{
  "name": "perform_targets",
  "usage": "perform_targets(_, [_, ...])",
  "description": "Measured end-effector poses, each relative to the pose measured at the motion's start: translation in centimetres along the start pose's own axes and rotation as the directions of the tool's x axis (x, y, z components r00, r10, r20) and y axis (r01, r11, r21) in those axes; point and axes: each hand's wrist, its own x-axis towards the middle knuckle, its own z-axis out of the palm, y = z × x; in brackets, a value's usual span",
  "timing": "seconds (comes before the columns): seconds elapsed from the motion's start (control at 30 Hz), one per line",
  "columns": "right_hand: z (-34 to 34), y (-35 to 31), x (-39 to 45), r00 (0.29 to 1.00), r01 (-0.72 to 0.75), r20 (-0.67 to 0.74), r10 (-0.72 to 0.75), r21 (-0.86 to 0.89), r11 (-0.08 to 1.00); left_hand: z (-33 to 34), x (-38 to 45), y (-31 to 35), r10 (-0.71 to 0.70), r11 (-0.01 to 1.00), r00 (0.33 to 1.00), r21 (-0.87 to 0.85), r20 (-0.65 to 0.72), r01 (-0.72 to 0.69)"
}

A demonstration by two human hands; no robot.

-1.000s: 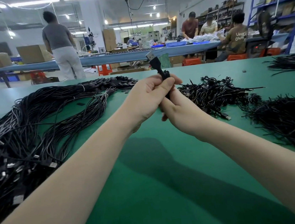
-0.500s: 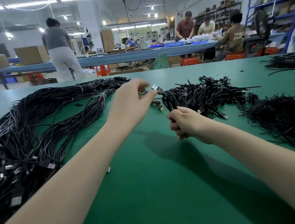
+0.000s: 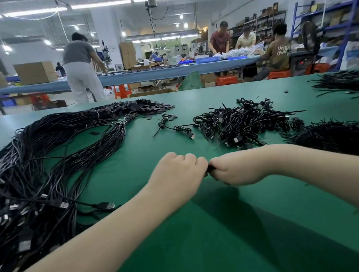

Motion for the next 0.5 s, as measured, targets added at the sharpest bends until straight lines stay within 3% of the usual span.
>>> perform_targets(0.07, [0.6, 0.0, -0.5, 0.972, 0.007, -0.218, -0.091, -0.359, 0.933, -0.4, 0.6, 0.9, -0.153, 0.983, 0.983, -0.088, 0.100, 0.162])
perform_targets(0.17, [1.2, 1.0, -0.9, 0.871, -0.080, -0.445, -0.209, -0.547, 0.833, 0.1, 1.3, 2.5, -0.401, 0.822, 0.877, -0.318, 0.267, 0.472])
perform_targets(0.23, [1.7, 2.7, -1.0, 0.767, -0.143, -0.571, -0.293, -0.597, 0.789, 0.9, 0.7, 3.5, -0.454, 0.659, 0.825, -0.497, 0.336, 0.565])
perform_targets(0.3, [1.3, 4.7, -1.8, 0.753, -0.261, -0.643, -0.141, -0.489, 0.832, 1.7, -0.2, 3.4, -0.485, 0.550, 0.810, -0.605, 0.330, 0.576])
perform_targets(0.33, [1.2, 5.9, -2.4, 0.774, -0.345, -0.633, -0.007, -0.432, 0.833, 2.1, -0.6, 2.8, -0.481, 0.560, 0.825, -0.619, 0.297, 0.550])
perform_targets(0.43, [0.5, 10.1, -4.1, 0.786, -0.550, -0.470, 0.402, -0.236, 0.801, 3.1, -1.6, -0.3, -0.373, 0.579, 0.885, -0.675, 0.279, 0.457])
perform_targets(0.5, [0.2, 12.7, -5.3, 0.778, -0.598, -0.316, 0.544, -0.104, 0.795, 3.6, -1.8, -2.2, -0.318, 0.622, 0.900, -0.651, 0.299, 0.436])
